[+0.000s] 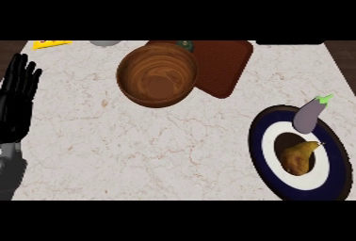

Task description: Pick the eggplant from the plate and place it in the bowl

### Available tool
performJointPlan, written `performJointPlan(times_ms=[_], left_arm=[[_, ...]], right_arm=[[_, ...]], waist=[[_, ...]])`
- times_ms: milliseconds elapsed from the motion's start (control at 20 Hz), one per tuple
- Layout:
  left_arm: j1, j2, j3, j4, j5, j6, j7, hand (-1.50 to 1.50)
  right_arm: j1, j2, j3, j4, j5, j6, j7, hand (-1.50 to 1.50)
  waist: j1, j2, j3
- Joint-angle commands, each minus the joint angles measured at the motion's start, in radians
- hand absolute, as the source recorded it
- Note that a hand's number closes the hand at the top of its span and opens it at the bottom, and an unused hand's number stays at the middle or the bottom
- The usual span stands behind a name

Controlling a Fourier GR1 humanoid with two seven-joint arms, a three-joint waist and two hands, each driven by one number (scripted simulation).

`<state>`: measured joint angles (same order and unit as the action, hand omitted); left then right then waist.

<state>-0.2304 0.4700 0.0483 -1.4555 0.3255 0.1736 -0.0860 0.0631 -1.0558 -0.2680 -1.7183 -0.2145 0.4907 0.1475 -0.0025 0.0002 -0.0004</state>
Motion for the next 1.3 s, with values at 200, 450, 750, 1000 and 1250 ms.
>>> performJointPlan(times_ms=[200,450,750,1000,1250], left_arm=[[-0.025,-0.059,0.009,0.036,-0.058,-0.003,-0.006,0.0],[-0.08,-0.036,0.062,0.061,-0.054,-0.05,0.034,0.0],[-0.002,-0.057,0.077,0.014,-0.059,-0.09,0.005,0.0],[-0.075,-0.052,0.103,0.044,-0.081,-0.084,0.047,0.0],[0.02,-0.099,0.089,-0.085,-0.108,-0.075,0.075,0.0]], right_arm=[[-0.045,0.117,0.044,0.052,0.166,0.066,-0.041,-1.5],[-0.183,0.169,0.076,0.139,0.215,0.103,0.018,-1.5],[-0.211,0.266,0.12,0.319,0.392,0.043,-0.125,-1.5],[-0.237,0.309,0.144,0.401,0.48,0.032,-0.175,-1.5],[-0.266,0.362,0.104,0.431,0.5,0.02,-0.236,-1.5]], waist=[[0.001,0.0,0.001],[0.004,0.001,0.0],[0.007,0.001,0.001],[0.003,0.001,0.001],[0.005,0.0,0.001]])
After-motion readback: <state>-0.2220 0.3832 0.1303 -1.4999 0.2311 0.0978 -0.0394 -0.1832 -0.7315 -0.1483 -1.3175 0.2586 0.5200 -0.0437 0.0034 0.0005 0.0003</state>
